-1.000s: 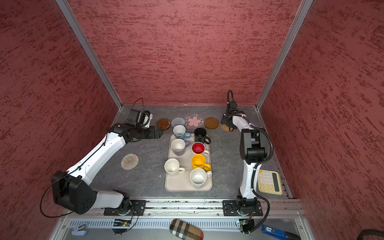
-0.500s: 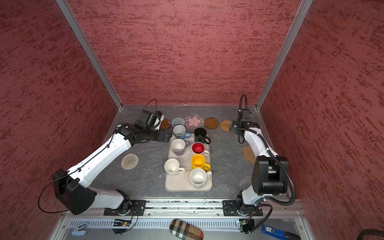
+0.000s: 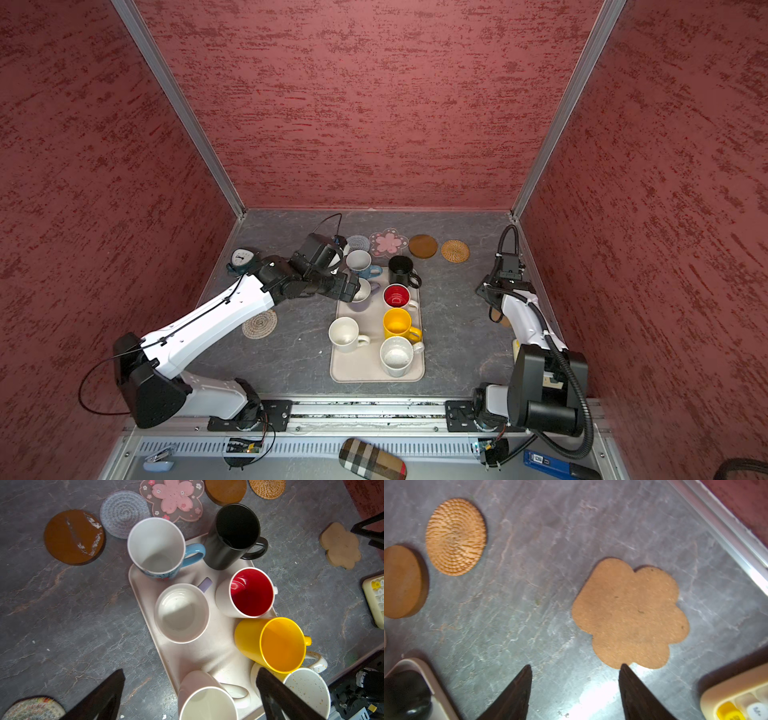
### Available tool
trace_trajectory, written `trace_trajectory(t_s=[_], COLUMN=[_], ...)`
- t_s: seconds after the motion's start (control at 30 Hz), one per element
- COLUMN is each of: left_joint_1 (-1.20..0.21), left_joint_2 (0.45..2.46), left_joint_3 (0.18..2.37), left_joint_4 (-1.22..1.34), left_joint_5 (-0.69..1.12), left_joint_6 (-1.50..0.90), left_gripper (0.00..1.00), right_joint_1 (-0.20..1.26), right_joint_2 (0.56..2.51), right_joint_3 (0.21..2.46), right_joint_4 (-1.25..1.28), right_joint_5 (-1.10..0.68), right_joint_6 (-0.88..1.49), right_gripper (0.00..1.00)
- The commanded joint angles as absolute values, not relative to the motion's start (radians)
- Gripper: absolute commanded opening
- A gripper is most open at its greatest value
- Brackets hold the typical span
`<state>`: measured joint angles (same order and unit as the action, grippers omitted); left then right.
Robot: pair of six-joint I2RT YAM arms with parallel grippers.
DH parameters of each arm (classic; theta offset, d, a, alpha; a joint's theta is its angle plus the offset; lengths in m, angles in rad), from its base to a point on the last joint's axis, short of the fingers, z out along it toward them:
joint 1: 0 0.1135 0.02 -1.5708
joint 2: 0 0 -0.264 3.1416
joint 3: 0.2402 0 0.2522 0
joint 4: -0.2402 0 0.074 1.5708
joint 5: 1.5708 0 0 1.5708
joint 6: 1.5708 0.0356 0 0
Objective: Place cups on coasters
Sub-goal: Move the coaster to the top-right of the table.
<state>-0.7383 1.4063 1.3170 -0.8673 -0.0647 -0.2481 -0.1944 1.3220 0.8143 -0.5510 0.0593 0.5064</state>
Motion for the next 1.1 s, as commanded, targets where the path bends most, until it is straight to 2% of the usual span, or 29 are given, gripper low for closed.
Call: trace_trajectory(t_s=[0.0,0.17,0.4,0.63,1.07], left_joint_1=[-0.775,-0.799,-0.800,-0.798,-0.792], left_joint_2=[1.434,1.423,1.303,1.224,1.207], left_joint_3=[1.327,1.283,1.143,1.020,0.970], left_joint_4=[-0.818,-0.759,-0.680,-0.624,-0.607], left_joint_5=[-0.094,-0.105,-0.091,-0.059,-0.046], left_joint_6=[-0.287,-0.310,-0.340,-0.370,-0.356], left_gripper=[0.99,0.99,0.99,1.00,0.99], right_joint_1=[-0.240,-0.291,-0.337,-0.341,-0.343], right_joint_2=[1.314,1.330,1.400,1.477,1.613], right_joint_3=[0.797,0.765,0.775,0.813,0.864], right_joint_4=[-0.519,-0.493,-0.471,-0.449,-0.420], right_joint_5=[0.023,0.000,0.002,0.027,0.072], right_joint_6=[0.519,0.519,0.502,0.497,0.480], right_gripper=[0.67,0.68,0.69,0.53,0.50])
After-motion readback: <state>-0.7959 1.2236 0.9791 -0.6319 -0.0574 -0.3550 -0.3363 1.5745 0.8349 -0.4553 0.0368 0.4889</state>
